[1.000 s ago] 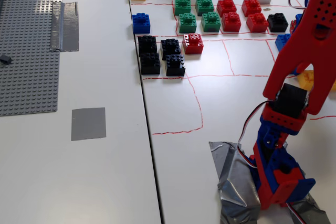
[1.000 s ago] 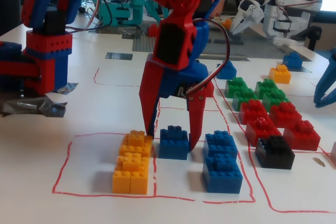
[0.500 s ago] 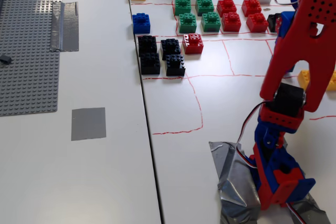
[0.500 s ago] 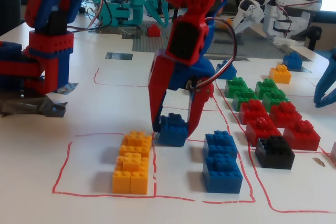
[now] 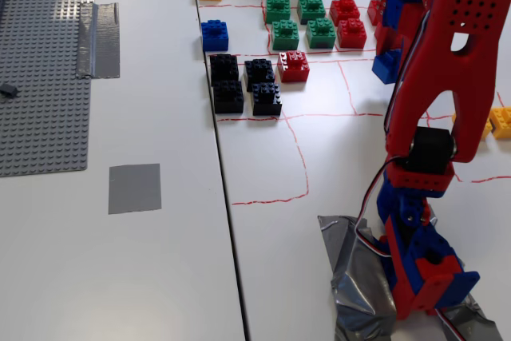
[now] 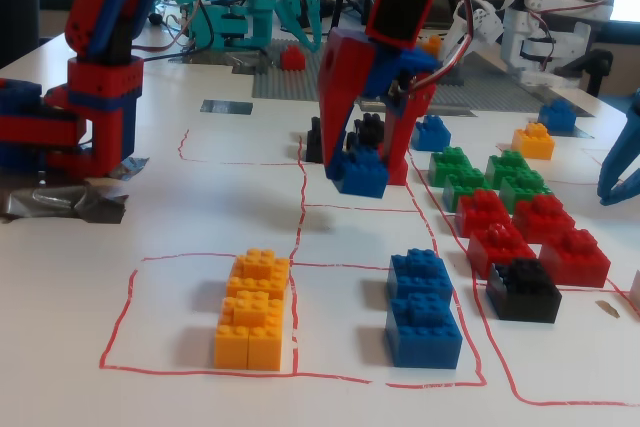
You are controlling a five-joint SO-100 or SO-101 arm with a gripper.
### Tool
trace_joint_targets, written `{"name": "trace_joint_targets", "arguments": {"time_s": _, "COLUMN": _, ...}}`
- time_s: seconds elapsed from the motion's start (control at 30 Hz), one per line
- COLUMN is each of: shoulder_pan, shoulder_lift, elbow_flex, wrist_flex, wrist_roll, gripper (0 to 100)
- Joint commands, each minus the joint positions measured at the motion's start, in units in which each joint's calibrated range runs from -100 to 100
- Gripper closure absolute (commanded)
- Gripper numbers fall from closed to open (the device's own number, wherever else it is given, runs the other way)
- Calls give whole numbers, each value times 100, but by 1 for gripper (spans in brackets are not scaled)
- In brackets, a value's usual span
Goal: Grab the block and put it in the grey marker
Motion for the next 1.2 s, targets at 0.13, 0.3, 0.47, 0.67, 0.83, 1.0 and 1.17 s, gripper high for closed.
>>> {"name": "trace_joint_targets", "arguments": {"time_s": 0.13, "shoulder_pan": -665, "shoulder_lift": -844, "elbow_flex": -863, "wrist_flex": 404, "wrist_roll": -83, "gripper": 100}}
{"name": "trace_joint_targets", "arguments": {"time_s": 0.3, "shoulder_pan": -1322, "shoulder_lift": -1042, "elbow_flex": -908, "wrist_flex": 453, "wrist_roll": -151, "gripper": 100}}
{"name": "trace_joint_targets", "arguments": {"time_s": 0.47, "shoulder_pan": -2147, "shoulder_lift": -1182, "elbow_flex": -999, "wrist_flex": 469, "wrist_roll": -293, "gripper": 100}}
{"name": "trace_joint_targets", "arguments": {"time_s": 0.67, "shoulder_pan": -3148, "shoulder_lift": -1223, "elbow_flex": -1235, "wrist_flex": 461, "wrist_roll": -698, "gripper": 100}}
{"name": "trace_joint_targets", "arguments": {"time_s": 0.83, "shoulder_pan": -4021, "shoulder_lift": -1182, "elbow_flex": -1190, "wrist_flex": 437, "wrist_roll": -1089, "gripper": 100}}
{"name": "trace_joint_targets", "arguments": {"time_s": 1.0, "shoulder_pan": -4826, "shoulder_lift": -1058, "elbow_flex": -1144, "wrist_flex": 363, "wrist_roll": -1558, "gripper": 100}}
{"name": "trace_joint_targets", "arguments": {"time_s": 1.17, "shoulder_pan": -5405, "shoulder_lift": -935, "elbow_flex": -954, "wrist_flex": 39, "wrist_roll": -2198, "gripper": 100}}
